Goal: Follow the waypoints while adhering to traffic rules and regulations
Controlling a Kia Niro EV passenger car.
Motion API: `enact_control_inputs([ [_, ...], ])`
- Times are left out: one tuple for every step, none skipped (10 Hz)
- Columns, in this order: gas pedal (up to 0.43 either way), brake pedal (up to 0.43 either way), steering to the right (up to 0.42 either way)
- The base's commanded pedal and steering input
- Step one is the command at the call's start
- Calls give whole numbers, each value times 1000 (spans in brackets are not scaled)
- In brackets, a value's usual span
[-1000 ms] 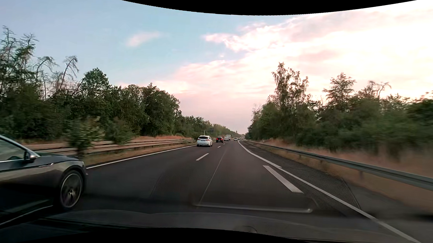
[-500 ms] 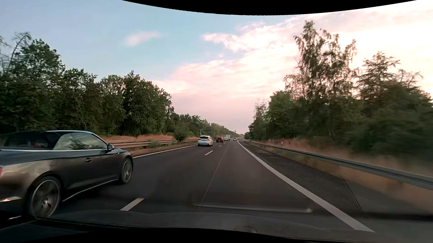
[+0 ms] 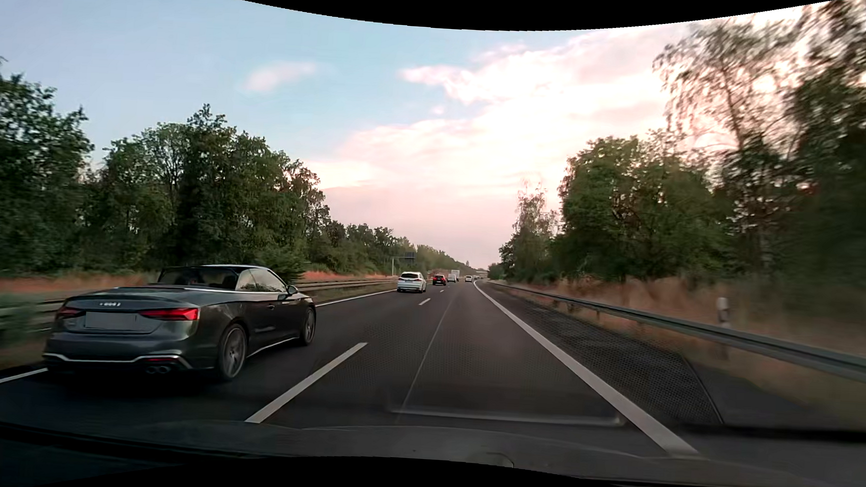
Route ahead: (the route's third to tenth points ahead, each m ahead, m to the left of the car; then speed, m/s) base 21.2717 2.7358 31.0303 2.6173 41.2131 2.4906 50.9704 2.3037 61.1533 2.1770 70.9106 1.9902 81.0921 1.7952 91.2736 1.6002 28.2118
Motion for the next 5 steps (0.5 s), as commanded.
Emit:
enact_control_inputs([
  [138, 0, 0],
  [138, 0, 0],
  [138, 0, 0],
  [138, 0, 0],
  [138, 0, 0],
])
